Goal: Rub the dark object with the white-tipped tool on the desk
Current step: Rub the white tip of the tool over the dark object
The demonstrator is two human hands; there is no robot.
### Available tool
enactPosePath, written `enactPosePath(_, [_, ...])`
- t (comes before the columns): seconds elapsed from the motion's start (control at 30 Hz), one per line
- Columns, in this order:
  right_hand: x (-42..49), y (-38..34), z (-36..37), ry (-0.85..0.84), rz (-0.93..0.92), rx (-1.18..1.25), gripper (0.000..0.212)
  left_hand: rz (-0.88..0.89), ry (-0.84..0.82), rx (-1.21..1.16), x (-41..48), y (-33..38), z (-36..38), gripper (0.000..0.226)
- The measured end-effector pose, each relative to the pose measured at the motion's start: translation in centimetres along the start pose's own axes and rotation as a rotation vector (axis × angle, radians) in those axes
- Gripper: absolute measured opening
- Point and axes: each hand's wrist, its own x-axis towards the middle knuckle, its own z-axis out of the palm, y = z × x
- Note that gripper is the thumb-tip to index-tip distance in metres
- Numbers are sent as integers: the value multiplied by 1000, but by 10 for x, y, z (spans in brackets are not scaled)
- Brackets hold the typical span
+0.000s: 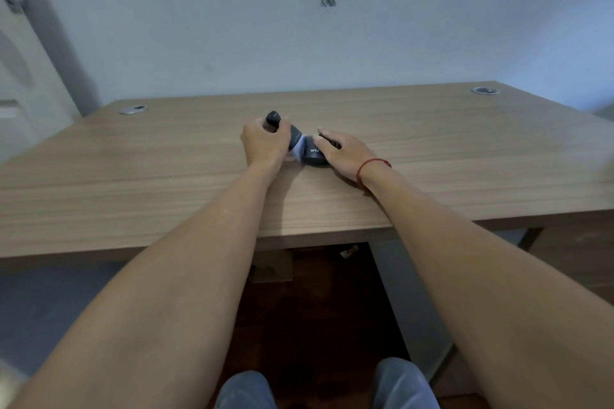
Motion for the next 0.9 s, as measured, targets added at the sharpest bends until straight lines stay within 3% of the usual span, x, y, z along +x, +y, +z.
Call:
enactPosePath(0.17, [-1, -3, 0, 5, -2, 59, 68, -44, 37, -13, 0, -2, -2, 23])
enactPosePath(0.3, [-1, -1, -1, 5, -3, 89, 51, -65, -9, -72, -1, 2, -3, 20])
enactPosePath(0.4, [0, -1, -1, 29, 9, 95, 51, -154, -24, -125, -3, 1, -6, 24])
enactPosePath(0.5, [-2, -4, 1, 42, 11, 68, 66, -113, -4, -80, -3, -1, -5, 23])
enactPosePath(0.73, [-3, -5, 1, 73, 18, 42, 73, -121, -58, -121, -9, 4, -8, 22])
enactPosePath(0.8, [-3, -5, 1, 71, 18, 39, 71, -42, -36, -41, -10, 4, -7, 20])
enactPosePath(0.9, [-2, -4, 2, 76, 23, 50, 60, -71, -105, -61, -11, 5, -7, 22])
